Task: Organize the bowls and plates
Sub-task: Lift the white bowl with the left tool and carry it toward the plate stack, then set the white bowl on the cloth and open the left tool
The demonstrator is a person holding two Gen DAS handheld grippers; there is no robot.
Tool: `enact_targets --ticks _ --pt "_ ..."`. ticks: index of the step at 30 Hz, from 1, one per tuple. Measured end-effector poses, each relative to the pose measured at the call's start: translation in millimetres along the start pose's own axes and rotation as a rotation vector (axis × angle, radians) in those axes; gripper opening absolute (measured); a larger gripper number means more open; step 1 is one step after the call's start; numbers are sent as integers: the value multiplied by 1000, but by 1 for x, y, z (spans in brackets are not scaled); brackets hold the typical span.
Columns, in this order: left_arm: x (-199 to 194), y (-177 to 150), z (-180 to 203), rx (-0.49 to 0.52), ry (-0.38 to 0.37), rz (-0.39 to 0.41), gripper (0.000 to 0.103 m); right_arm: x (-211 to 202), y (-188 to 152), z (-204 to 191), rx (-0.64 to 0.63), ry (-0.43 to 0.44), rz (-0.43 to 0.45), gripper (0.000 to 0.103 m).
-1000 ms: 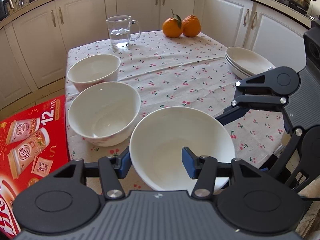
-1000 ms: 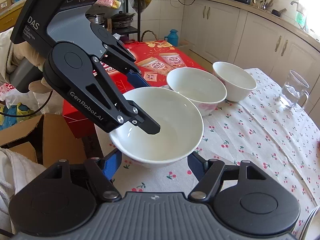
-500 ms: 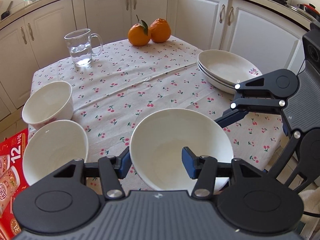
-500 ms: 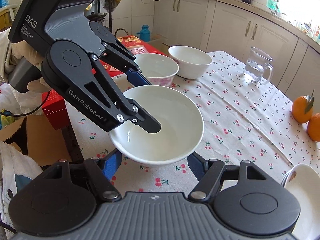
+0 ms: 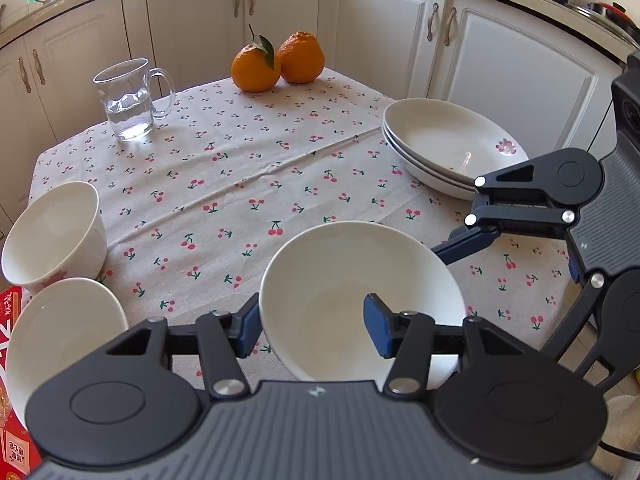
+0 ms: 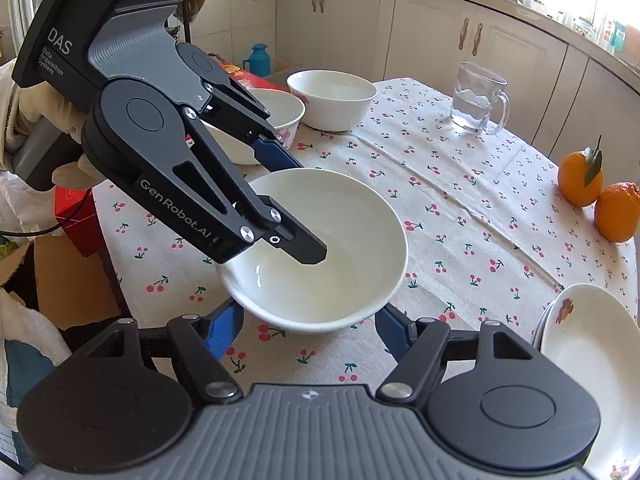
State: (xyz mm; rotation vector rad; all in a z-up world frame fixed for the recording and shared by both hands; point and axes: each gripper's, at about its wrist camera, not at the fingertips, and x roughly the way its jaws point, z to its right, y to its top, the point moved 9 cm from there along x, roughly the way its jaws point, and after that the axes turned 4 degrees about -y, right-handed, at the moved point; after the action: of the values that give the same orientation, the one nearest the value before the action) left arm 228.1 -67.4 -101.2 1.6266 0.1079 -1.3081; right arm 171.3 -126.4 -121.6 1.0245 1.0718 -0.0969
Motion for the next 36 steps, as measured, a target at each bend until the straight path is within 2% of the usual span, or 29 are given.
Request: enact_targets --ticks 15,17,19,22,23,25,36 --pt "10 6 2 -8 -27 8 53 -5 -1 8 14 -12 -10 77" --pt "9 6 1 -13 -33 12 57 -5 -1 8 17 -14 -10 77" --pt "6 6 3 -11 -45 29 76 -4 0 7 10 -19 -6 78" --pt "-4 10 3 15 -6 89 89 -6 1 3 16 0 8 96" --pt "-8 11 3 21 0 103 91 -8 2 2 19 -1 21 103" --pt "-16 11 3 23 8 131 94 -11 4 1 29 4 36 103" --pt "-66 -11 2 13 83 255 100 -21 3 -4 94 -17 41 103"
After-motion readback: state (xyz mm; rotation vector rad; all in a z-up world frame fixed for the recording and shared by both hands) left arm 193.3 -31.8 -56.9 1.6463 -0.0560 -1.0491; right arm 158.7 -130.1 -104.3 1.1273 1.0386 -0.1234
